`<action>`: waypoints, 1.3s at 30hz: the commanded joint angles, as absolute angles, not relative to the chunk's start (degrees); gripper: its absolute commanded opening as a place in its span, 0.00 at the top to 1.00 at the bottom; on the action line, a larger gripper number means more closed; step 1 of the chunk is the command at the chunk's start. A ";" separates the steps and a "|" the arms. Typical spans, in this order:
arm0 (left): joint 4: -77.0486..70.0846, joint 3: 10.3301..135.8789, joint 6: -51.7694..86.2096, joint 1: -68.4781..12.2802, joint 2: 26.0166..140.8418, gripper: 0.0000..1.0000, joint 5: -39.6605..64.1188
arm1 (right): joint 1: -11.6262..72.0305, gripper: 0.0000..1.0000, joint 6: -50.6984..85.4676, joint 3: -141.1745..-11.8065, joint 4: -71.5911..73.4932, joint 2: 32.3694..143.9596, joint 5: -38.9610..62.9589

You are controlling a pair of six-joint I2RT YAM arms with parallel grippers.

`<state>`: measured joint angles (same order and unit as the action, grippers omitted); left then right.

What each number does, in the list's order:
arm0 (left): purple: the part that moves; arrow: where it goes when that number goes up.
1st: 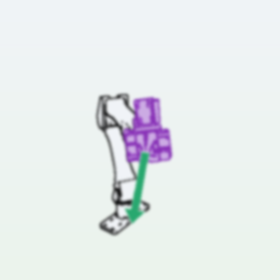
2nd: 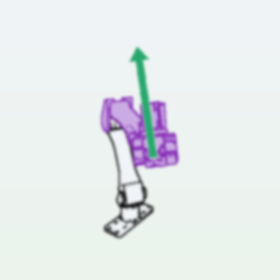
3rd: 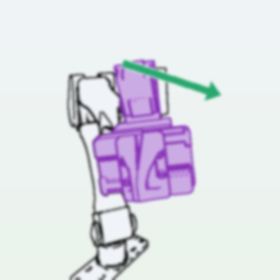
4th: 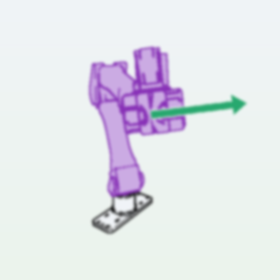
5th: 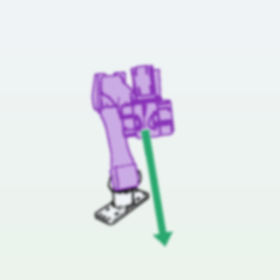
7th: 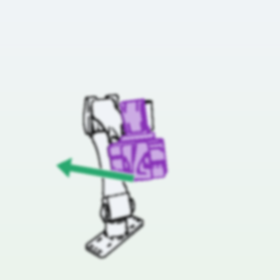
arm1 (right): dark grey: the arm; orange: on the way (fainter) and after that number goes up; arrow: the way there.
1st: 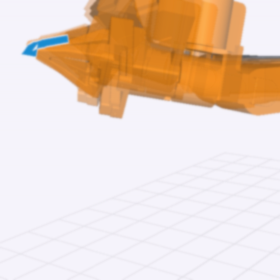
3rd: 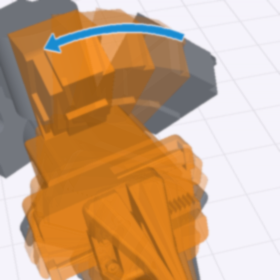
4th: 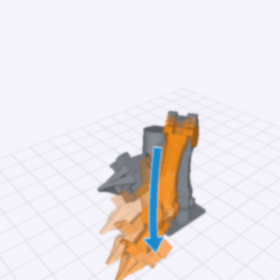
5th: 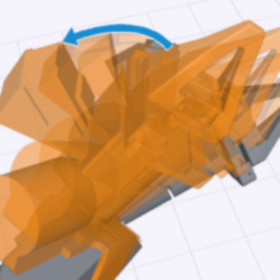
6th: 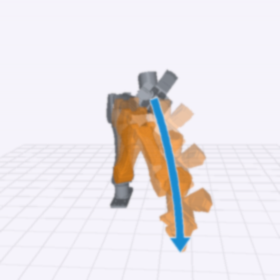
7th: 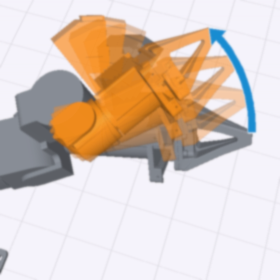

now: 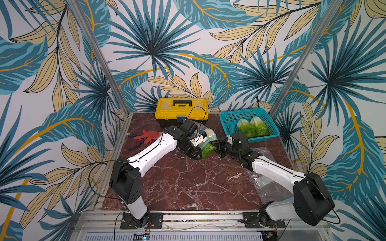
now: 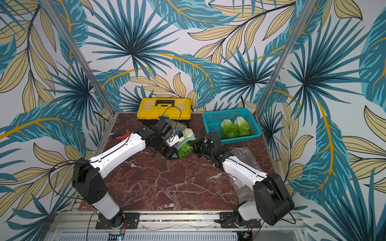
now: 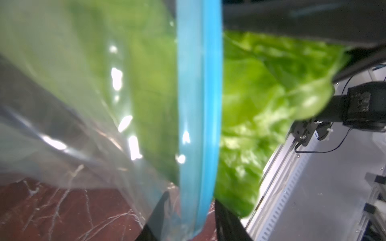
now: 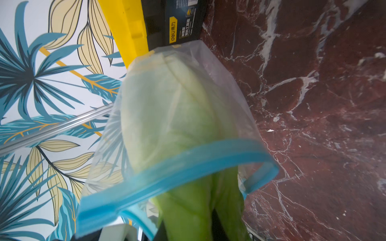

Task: Put the chinese cabbages into a zipper bag and zip it
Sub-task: Place the Chinese cabbage in the zipper food storage bag.

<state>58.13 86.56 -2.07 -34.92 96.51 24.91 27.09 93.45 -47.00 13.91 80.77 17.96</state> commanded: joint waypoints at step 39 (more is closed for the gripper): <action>26.78 66.85 -2.19 -32.92 88.44 0.95 17.86 | 27.33 1.00 96.40 -49.31 15.21 82.82 10.96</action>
<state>28.01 67.99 -0.80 -32.60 91.64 16.27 27.11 96.66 -48.23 13.63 83.48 12.93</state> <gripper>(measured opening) 0.073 0.165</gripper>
